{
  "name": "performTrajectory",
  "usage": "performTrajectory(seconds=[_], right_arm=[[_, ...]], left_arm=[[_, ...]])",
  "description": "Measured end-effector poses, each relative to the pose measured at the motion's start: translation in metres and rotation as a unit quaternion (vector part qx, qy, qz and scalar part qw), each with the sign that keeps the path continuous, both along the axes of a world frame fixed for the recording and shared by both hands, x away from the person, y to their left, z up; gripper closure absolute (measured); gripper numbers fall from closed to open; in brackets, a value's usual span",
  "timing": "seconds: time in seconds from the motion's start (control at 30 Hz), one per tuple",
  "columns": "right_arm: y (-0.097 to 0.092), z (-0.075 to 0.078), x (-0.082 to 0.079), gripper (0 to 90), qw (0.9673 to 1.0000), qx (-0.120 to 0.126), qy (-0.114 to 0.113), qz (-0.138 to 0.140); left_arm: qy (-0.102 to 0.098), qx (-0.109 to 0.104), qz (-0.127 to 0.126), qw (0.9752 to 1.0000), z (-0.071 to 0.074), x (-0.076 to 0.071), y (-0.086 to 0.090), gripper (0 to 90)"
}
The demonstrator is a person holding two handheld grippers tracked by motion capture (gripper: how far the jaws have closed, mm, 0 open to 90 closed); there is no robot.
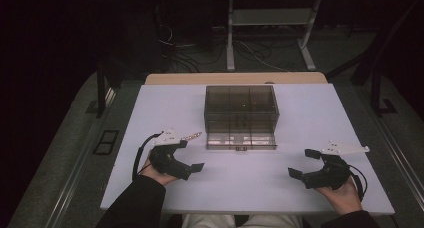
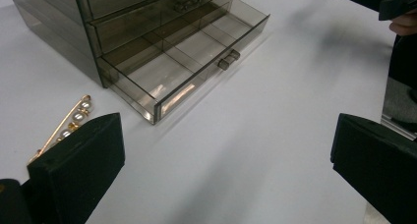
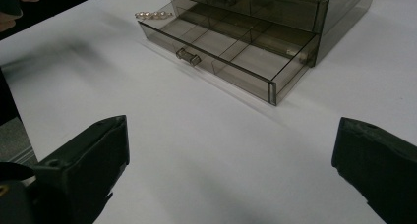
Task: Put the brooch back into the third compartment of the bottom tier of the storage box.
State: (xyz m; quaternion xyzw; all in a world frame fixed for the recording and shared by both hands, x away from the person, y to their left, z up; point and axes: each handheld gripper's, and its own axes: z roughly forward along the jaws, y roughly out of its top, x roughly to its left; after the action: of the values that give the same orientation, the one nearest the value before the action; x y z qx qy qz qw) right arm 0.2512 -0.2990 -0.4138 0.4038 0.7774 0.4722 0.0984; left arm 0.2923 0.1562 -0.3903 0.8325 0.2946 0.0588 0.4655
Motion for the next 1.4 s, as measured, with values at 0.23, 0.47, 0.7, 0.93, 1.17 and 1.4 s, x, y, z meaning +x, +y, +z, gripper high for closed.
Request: performTrajectory(seconds=[0.23, 0.47, 0.7, 0.93, 1.17, 1.4], right_arm=[[-0.001, 0.000, 0.000, 0.4, 1.0000, 0.001, 0.000, -0.001], [0.000, 0.000, 0.000, 0.3, 1.0000, 0.001, -0.001, 0.001], [0.000, 0.000, 0.000, 0.3, 1.0000, 0.001, 0.002, 0.001], [0.000, 0.000, -0.001, 0.3, 1.0000, 0.001, 0.003, 0.003], [0.000, -0.001, 0.000, 0.3, 1.0000, -0.001, 0.002, 0.007], [0.000, -0.001, 0.000, 0.3, 1.0000, 0.000, 0.002, 0.007]], left_arm=[[-0.009, 0.007, 0.000, 0.9999, 0.014, 0.011, 0.005, 0.0], [0.000, 0.021, -0.006, 0.9998, 0.015, 0.028, 0.005, 0.0], [0.006, 0.043, -0.016, 0.9989, 0.015, 0.042, 0.002, 0.0], [0.013, 0.061, -0.022, 0.9978, 0.013, 0.054, -0.001, 0.0], [0.008, 0.075, -0.028, 0.9968, 0.012, 0.066, 0.000, 0.0], [0.014, 0.083, -0.024, 0.9962, 0.011, 0.075, 0.003, 0.0]])
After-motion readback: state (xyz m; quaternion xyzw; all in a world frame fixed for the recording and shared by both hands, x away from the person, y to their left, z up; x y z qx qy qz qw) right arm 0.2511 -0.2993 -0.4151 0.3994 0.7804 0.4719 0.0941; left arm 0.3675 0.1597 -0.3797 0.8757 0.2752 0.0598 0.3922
